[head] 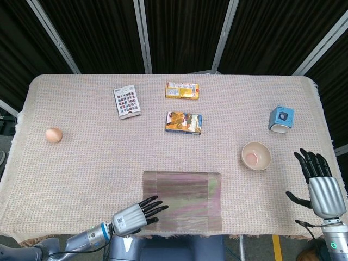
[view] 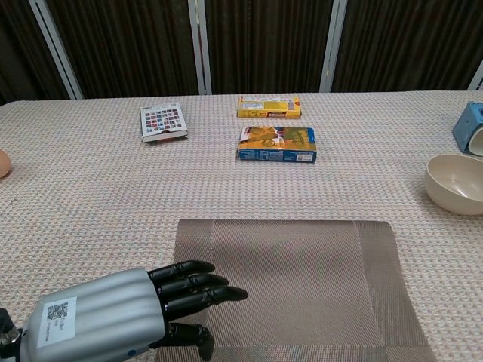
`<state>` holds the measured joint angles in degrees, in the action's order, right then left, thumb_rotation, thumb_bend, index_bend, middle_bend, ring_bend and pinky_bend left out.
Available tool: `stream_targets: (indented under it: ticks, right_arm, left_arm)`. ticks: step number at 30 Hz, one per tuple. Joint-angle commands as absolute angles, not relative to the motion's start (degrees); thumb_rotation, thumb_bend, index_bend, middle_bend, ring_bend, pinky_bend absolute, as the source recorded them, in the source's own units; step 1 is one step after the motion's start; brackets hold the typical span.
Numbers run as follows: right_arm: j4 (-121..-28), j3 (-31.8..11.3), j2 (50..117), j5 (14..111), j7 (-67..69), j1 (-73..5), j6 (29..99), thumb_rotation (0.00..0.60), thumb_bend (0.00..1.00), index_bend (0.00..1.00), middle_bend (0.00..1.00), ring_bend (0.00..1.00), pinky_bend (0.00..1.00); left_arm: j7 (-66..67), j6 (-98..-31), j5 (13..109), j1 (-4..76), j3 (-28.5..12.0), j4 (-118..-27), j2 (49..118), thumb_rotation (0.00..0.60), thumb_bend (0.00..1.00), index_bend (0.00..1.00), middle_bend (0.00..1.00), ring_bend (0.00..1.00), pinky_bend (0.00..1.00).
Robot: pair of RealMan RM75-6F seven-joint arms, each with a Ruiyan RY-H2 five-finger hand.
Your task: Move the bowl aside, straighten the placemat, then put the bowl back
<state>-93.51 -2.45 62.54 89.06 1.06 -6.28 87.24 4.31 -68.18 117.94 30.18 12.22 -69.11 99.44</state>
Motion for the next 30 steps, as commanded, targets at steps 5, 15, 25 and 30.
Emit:
stream_targets:
  ticks: [5, 15, 25, 30]
  right_arm:
    - [-93.6, -2.6, 62.5, 89.2, 1.1, -6.2, 87.2, 0.6, 0.0, 0.03, 0.0, 0.0, 0.0]
    - [-93.7, -2.8, 62.3, 89.2, 1.2, -6.1, 87.2, 0.6, 0.0, 0.04, 0.0, 0.0, 0.0]
    - [-93.7, -2.8, 62.2, 89.4, 1.3, -5.9, 87.2, 0.6, 0.0, 0.05, 0.0, 0.0, 0.0]
    - [-93.8, -2.9, 62.1, 89.4, 1.5, -5.9, 86.9, 0.6, 0.0, 0.06, 0.0, 0.0, 0.0]
  left_arm:
    - [4.9, -67.8, 117.2, 30.9, 12.6, -69.6, 99.4, 0.6, 0.26, 0.36, 0.0, 0.0, 0.0]
    - [5.2, -67.7, 116.1, 31.6, 12.7, -70.9, 99.0, 0.6, 0.28, 0.36, 0.0, 0.0, 0.0]
    - [5.4, -66.4, 114.9, 31.6, 13.4, -71.0, 99.9, 0.6, 0.3, 0.36, 0.0, 0.0, 0.0]
    - [5.1, -66.6, 114.2, 31.7, 13.4, -71.7, 100.1, 0.6, 0.3, 0.36, 0.0, 0.0, 0.0]
